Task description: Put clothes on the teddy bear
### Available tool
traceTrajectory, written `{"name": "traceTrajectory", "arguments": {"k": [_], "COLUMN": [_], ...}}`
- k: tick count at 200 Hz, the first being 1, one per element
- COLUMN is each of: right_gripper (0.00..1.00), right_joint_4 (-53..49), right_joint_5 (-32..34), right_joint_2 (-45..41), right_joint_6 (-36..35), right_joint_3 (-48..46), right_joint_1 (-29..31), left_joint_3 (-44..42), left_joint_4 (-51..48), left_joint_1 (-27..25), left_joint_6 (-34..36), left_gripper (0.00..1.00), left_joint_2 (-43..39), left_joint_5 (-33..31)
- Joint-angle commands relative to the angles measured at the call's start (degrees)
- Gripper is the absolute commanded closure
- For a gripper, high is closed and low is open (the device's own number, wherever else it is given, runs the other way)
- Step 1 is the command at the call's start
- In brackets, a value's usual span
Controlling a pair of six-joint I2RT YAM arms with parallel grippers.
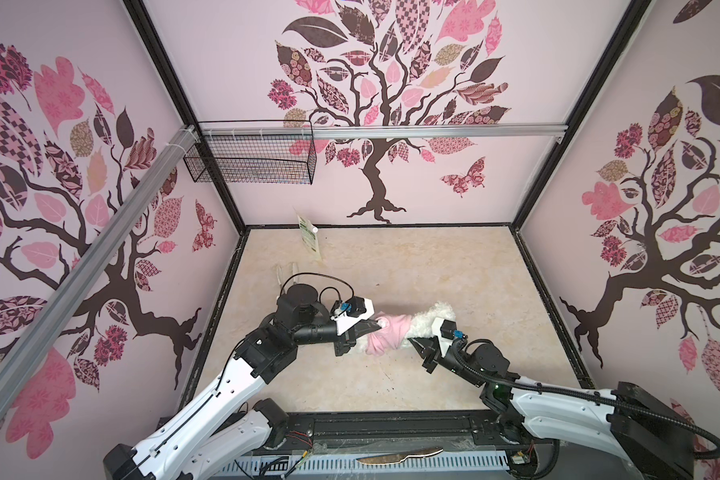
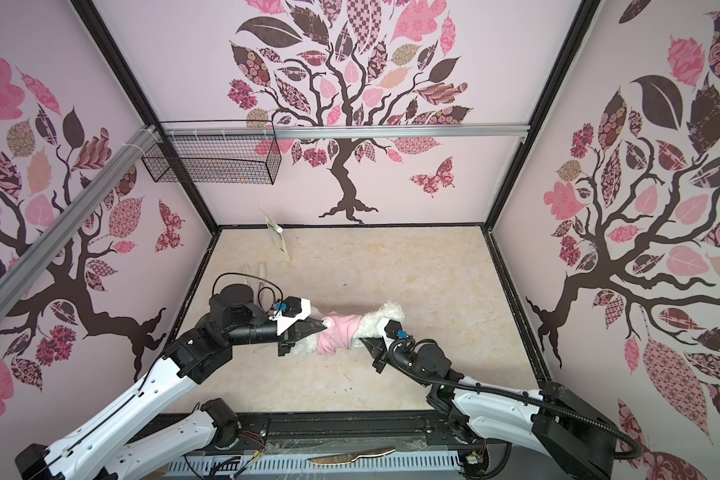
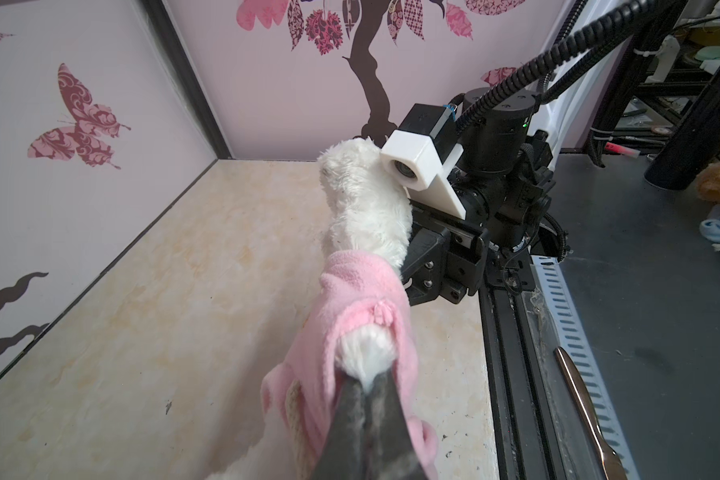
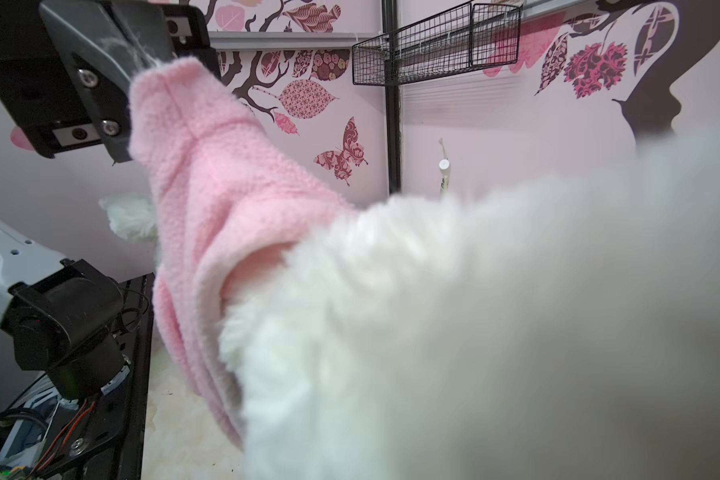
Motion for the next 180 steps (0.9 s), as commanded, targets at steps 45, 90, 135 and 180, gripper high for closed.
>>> {"name": "traceTrajectory", "arguments": {"k": [45, 90, 135, 180], "right_gripper": [0.97, 0.96, 0.94, 0.94], "right_joint_4": [-1.28, -2.80, -5.14, -5.41], "right_joint_5": [-0.57, -7.52, -9.86, -10.23], "right_joint_2": [1.47, 3.62, 4.18, 5.42], "right_joint_6": [-0.81, -2.89, -4.96, -6.81], "right_joint_3": [0.48, 3.81, 5.07, 5.82], "right_joint_1": [-2.02, -2.04, -1.88, 0.18], "left_joint_3": [-5.07, -2.00, 0.35, 1.27], "left_joint_4": [19.20, 1.85, -6.27, -4.80], "left_joint_1": [1.85, -6.48, -7.52, -7.89], "left_joint_6": [-16.18, -0.34, 6.11, 5.11], "left_gripper": [1.00, 1.00, 0.97, 0.82], "left_joint_2": [-1.68, 1.42, 4.76, 7.07], "left_joint_5": [4.38, -7.31, -9.29, -10.26]}}
